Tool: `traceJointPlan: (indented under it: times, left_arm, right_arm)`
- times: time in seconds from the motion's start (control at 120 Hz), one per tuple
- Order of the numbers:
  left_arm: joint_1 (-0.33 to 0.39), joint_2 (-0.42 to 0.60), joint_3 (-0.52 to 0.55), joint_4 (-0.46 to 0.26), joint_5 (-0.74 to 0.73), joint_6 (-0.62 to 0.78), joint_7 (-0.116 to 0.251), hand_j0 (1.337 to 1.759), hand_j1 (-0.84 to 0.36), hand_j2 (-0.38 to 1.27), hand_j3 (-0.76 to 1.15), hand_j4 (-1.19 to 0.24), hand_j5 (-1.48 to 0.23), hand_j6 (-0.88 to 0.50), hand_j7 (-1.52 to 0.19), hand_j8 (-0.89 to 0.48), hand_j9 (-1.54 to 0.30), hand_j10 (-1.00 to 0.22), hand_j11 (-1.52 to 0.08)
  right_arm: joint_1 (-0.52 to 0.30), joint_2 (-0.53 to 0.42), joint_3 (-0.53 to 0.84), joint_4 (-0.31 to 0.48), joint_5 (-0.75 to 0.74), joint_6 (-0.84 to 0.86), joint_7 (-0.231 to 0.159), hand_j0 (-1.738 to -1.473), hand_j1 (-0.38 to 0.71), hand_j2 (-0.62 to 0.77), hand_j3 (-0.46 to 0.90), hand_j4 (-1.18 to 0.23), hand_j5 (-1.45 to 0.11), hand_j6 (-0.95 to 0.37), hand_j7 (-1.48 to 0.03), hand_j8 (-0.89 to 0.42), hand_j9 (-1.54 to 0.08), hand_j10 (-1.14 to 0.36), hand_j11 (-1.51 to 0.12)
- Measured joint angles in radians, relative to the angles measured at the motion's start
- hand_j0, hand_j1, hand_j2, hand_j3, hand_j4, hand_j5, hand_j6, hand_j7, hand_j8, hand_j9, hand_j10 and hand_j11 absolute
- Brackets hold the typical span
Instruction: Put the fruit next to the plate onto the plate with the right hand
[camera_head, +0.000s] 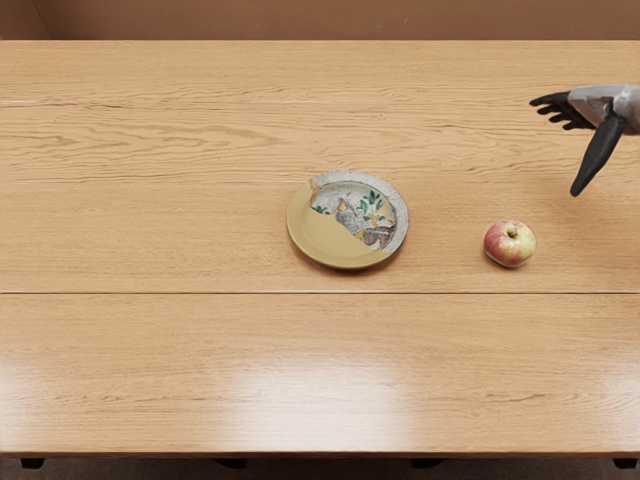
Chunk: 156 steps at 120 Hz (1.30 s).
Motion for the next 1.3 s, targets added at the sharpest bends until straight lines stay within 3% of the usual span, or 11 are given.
traceJointPlan:
  times: [0.25, 0.317, 0.367, 0.45, 0.575, 0.667, 0.725, 0.817, 0.925, 1.3]
  left_arm:
    - [0.0, 0.0, 0.0, 0.0, 0.0, 0.0, 0.0, 1.658, 0.35, 0.0, 0.0, 0.0, 0.0, 0.0, 0.0, 0.0, 0.0, 0.0, 0.0]
    - [0.0, 0.0, 0.0, 0.0, 0.0, 0.0, 0.0, 1.658, 0.35, 0.0, 0.0, 0.0, 0.0, 0.0, 0.0, 0.0, 0.0, 0.0, 0.0]
    - [0.0, 0.0, 0.0, 0.0, 0.0, 0.0, 0.0, 1.658, 0.35, 0.0, 0.0, 0.0, 0.0, 0.0, 0.0, 0.0, 0.0, 0.0, 0.0]
    - [0.0, 0.0, 0.0, 0.001, 0.0, 0.0, 0.0, 1.658, 0.35, 0.0, 0.0, 0.0, 0.0, 0.0, 0.0, 0.0, 0.0, 0.0, 0.0]
    - [0.0, 0.0, 0.0, 0.0, 0.0, 0.0, 0.0, 1.658, 0.35, 0.0, 0.0, 0.0, 0.0, 0.0, 0.0, 0.0, 0.0, 0.0, 0.0]
    - [0.0, 0.0, 0.0, 0.0, 0.0, 0.0, 0.0, 1.658, 0.35, 0.0, 0.0, 0.0, 0.0, 0.0, 0.0, 0.0, 0.0, 0.0, 0.0]
    - [0.0, 0.0, 0.0, 0.0, 0.0, 0.0, 0.0, 1.658, 0.35, 0.0, 0.0, 0.0, 0.0, 0.0, 0.0, 0.0, 0.0, 0.0, 0.0]
    - [0.0, 0.0, 0.0, 0.0, 0.0, 0.0, 0.0, 1.658, 0.35, 0.0, 0.0, 0.0, 0.0, 0.0, 0.0, 0.0, 0.0, 0.0, 0.0]
    - [0.0, 0.0, 0.0, 0.0, 0.0, 0.0, 0.0, 1.658, 0.35, 0.0, 0.0, 0.0, 0.0, 0.0, 0.0, 0.0, 0.0, 0.0, 0.0]
    - [0.0, 0.0, 0.0, 0.0, 0.0, 0.0, 0.0, 1.658, 0.35, 0.0, 0.0, 0.0, 0.0, 0.0, 0.0, 0.0, 0.0, 0.0, 0.0]
  right_arm:
    - [0.006, 0.035, -0.002, 0.032, 0.002, 0.0, -0.015, -1.658, -0.33, 0.0, 0.0, -0.02, -0.02, -0.02, -0.02, -0.02, -0.02, -0.02, -0.02]
    - [0.014, 0.018, -0.002, 0.1, 0.003, 0.0, -0.082, -1.658, -0.33, 0.0, 0.0, -0.02, -0.02, -0.02, -0.02, -0.02, -0.02, -0.02, -0.02]
    - [0.022, -0.047, 0.0, 0.234, 0.003, 0.0, -0.14, -1.658, -0.33, 0.0, 0.0, -0.02, -0.02, -0.02, -0.02, -0.02, -0.02, -0.02, -0.02]
    - [0.042, -0.129, 0.011, 0.415, 0.002, 0.0, -0.276, -1.658, -0.33, 0.0, 0.0, -0.02, -0.02, -0.02, -0.02, -0.02, -0.02, -0.02, -0.02]
    - [0.052, -0.182, 0.087, 0.574, -0.003, 0.0, -0.468, -1.658, -0.33, 0.0, 0.0, -0.02, -0.02, -0.02, -0.02, -0.02, -0.02, -0.02, -0.02]
    - [0.055, -0.216, 0.108, 0.679, -0.007, 0.0, -0.561, -1.658, -0.33, 0.0, 0.0, -0.02, -0.03, -0.03, -0.03, -0.02, -0.03, -0.02, -0.03]
    - [0.054, -0.24, 0.116, 0.754, -0.011, 0.0, -0.6, -1.658, -0.32, 0.0, 0.0, -0.03, -0.03, -0.03, -0.03, -0.03, -0.03, -0.02, -0.03]
    - [0.044, -0.268, 0.12, 0.859, -0.049, -0.032, -0.631, -1.658, -0.32, 0.0, 0.0, -0.03, -0.03, -0.03, -0.03, -0.03, -0.03, -0.03, -0.03]
    - [0.018, -0.278, 0.124, 0.92, -0.116, -0.166, -0.645, -1.658, -0.32, 0.0, 0.0, -0.03, -0.03, -0.03, -0.03, -0.03, -0.03, -0.03, -0.03]
    - [-0.094, -0.181, 0.118, 0.932, -0.27, -0.41, -0.653, -1.658, -0.32, 0.0, 0.0, -0.03, -0.03, -0.03, -0.03, -0.03, -0.03, -0.03, -0.03]
